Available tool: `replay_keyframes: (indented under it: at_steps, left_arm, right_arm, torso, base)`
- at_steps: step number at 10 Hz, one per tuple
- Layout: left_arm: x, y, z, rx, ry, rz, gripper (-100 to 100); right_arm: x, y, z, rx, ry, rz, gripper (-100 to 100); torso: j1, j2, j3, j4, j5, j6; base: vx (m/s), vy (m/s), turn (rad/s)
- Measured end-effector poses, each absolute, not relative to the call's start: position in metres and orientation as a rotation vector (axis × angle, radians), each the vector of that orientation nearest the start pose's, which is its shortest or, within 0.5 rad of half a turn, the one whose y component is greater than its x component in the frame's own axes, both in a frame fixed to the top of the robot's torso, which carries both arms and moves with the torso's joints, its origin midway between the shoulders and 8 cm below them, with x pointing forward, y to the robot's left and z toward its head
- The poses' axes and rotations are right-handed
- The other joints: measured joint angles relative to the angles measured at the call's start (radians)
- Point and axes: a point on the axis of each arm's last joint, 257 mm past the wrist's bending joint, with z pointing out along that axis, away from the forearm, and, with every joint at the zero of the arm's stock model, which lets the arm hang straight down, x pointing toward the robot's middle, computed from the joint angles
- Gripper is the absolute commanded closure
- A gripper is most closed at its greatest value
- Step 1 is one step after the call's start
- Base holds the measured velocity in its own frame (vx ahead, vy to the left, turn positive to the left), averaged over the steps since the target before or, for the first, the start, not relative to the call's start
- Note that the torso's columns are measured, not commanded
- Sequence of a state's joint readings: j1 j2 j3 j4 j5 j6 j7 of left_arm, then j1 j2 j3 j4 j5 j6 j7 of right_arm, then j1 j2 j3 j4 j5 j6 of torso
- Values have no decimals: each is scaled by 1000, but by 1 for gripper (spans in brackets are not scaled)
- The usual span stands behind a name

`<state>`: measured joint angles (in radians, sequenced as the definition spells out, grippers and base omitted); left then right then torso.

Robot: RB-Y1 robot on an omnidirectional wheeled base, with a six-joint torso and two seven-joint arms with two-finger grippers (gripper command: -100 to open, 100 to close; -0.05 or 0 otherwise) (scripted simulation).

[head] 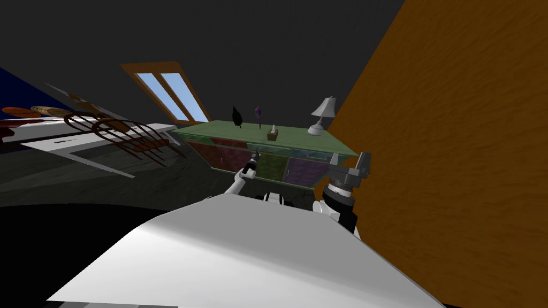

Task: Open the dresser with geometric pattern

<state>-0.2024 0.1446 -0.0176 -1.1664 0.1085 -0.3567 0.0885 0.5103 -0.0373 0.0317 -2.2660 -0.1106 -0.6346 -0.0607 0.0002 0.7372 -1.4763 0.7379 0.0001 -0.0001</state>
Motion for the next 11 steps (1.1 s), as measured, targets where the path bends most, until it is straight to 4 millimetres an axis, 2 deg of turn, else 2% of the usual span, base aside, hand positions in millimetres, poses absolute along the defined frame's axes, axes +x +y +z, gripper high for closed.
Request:
replay_keyframes:
  at_steps: [1,4,6,9,11]
  left_arm:
    - [584,242,-234,-1122,1123,-1334,-100]
    - [606,242,-219,-1111,1102,-1342,-100]
    - [610,243,-230,-1129,1121,-1329,-100]
    - [630,244,-221,-1129,1108,-1330,-100]
    - [644,248,-207,-1126,1086,-1335,-100]
  right_arm:
    - [322,-279,39,639,477,1477,0]
    - [322,-279,39,639,477,1477,0]
    - [322,-279,39,639,477,1477,0]
    - [322,-279,39,639,477,1477,0]
    - [322,-279,39,639,477,1477,0]
  torso:
    - [0,-2,-1,-1,0,0]
    - [-1,1,1,0,0,0]
    - [0,-2,-1,-1,0,0]
    - [-1,1,1,0,0,0]
    - [0,1,1,0,0,0]
  base:
    - [-67,5,-13]
    - [-49,1,-4]
    - [-33,2,-6]
    - [-77,0,-10]
    - [-62,4,-4]
